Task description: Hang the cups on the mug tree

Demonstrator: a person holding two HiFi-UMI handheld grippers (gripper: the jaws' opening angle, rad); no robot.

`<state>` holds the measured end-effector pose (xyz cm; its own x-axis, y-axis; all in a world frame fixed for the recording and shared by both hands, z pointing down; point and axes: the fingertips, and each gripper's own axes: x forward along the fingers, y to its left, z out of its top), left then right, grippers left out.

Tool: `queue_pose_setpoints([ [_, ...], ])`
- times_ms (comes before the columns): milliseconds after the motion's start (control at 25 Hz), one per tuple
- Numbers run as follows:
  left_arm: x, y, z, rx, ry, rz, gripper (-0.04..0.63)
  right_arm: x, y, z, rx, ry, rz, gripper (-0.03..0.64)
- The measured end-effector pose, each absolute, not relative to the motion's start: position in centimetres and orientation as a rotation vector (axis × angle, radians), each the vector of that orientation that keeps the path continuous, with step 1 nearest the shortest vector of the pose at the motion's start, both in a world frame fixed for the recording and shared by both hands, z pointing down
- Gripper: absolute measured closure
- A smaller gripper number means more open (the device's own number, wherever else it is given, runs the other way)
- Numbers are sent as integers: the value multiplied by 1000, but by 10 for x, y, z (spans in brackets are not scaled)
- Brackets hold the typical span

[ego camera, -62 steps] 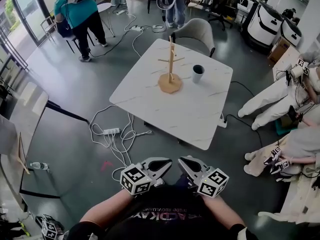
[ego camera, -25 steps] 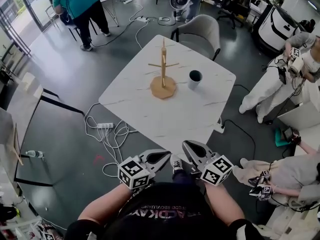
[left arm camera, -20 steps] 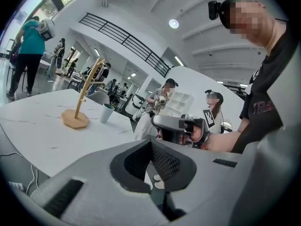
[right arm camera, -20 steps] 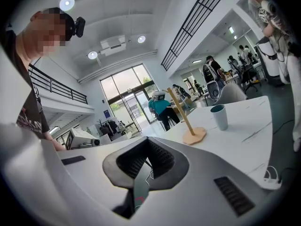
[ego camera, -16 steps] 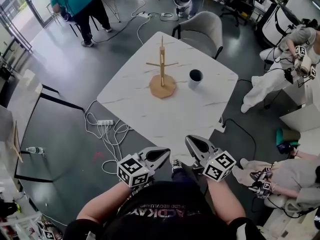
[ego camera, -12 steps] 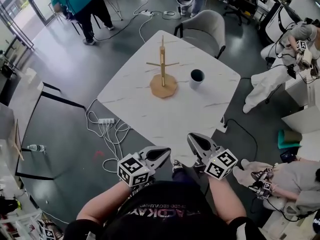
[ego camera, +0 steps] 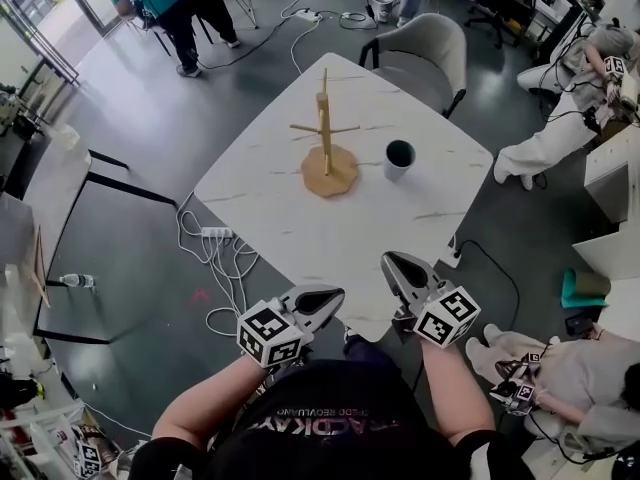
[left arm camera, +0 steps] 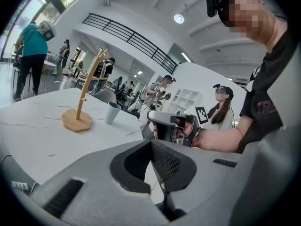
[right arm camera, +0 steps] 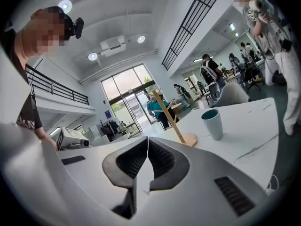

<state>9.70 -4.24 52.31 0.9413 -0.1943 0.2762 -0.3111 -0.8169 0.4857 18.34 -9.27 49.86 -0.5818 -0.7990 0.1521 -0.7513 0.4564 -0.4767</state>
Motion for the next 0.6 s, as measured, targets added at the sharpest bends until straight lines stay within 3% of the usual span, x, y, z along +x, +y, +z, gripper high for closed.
queue_pose_setpoints([
  [600, 134, -79, 529, 2488, -492, 258, 598, 231, -157, 531, -1406, 2666, -783, 600],
])
